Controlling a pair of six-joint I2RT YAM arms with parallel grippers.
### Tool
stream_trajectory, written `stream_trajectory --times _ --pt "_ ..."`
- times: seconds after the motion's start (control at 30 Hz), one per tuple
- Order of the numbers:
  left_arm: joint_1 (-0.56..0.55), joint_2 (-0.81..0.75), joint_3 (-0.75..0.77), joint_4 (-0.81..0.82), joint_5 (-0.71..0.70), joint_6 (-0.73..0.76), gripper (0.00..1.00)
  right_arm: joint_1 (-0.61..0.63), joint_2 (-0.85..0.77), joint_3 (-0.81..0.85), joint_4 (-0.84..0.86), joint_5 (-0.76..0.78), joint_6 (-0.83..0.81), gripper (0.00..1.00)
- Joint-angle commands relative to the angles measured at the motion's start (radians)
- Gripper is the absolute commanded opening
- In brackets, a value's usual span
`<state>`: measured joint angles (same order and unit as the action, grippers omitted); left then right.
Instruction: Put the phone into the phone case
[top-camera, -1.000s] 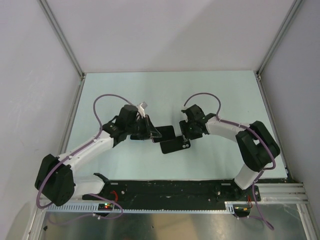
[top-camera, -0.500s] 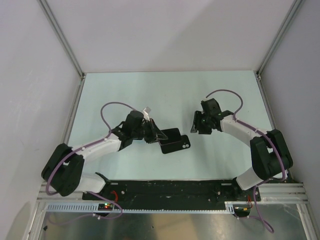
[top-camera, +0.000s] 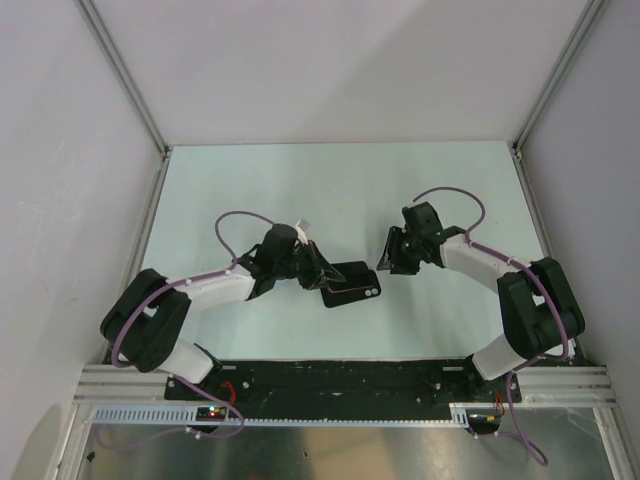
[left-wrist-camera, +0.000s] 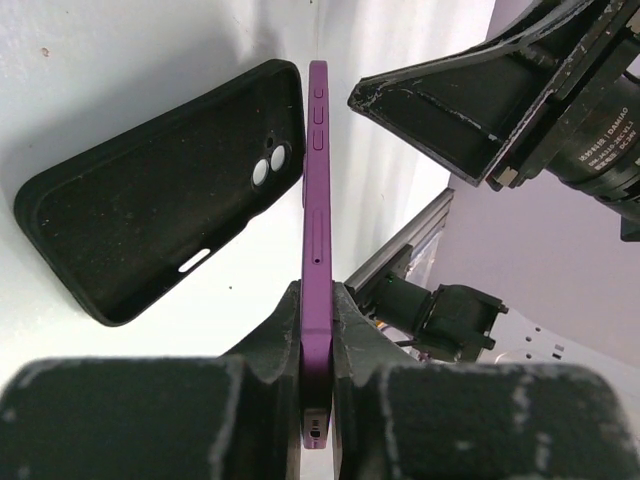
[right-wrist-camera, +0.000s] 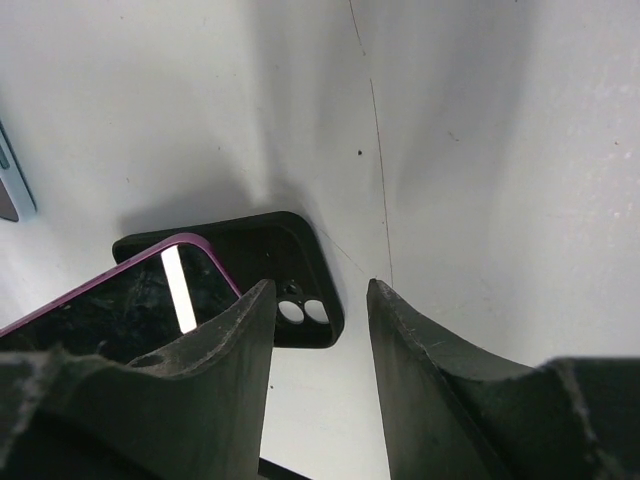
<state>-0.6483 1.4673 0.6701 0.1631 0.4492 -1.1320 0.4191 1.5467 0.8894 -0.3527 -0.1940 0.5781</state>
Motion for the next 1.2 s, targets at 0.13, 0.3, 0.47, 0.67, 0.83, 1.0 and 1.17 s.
stream_trajectory --times 0.13,0.3,0.47,0.67,0.83,1.0,1.17 --pt "-0.015 0.034 0.015 0.121 0.050 -0.075 0.00 -0.004 0.025 -0.009 0.052 -0.033 0.032 0.47" --pt "-0.016 0.047 0.011 0.125 0.054 -0.082 0.00 -0.004 0.031 -0.010 0.058 -0.036 0.036 0.47" --pt "-0.016 0.058 0.000 0.126 0.056 -0.089 0.00 -0.003 0.039 -0.019 0.069 -0.032 0.045 0.46" --pt "-0.017 0.064 -0.013 0.127 0.058 -0.095 0.00 -0.004 0.042 -0.032 0.090 -0.033 0.063 0.46" --pt "-0.018 0.064 -0.020 0.128 0.060 -0.098 0.00 -0.002 0.045 -0.036 0.099 -0.030 0.074 0.43" --pt "-0.023 0.088 -0.013 0.128 0.060 -0.093 0.00 0.009 0.050 -0.039 0.106 -0.025 0.083 0.42" --pt "-0.026 0.130 0.010 0.128 0.057 -0.083 0.00 0.024 0.059 -0.045 0.116 -0.025 0.088 0.42"
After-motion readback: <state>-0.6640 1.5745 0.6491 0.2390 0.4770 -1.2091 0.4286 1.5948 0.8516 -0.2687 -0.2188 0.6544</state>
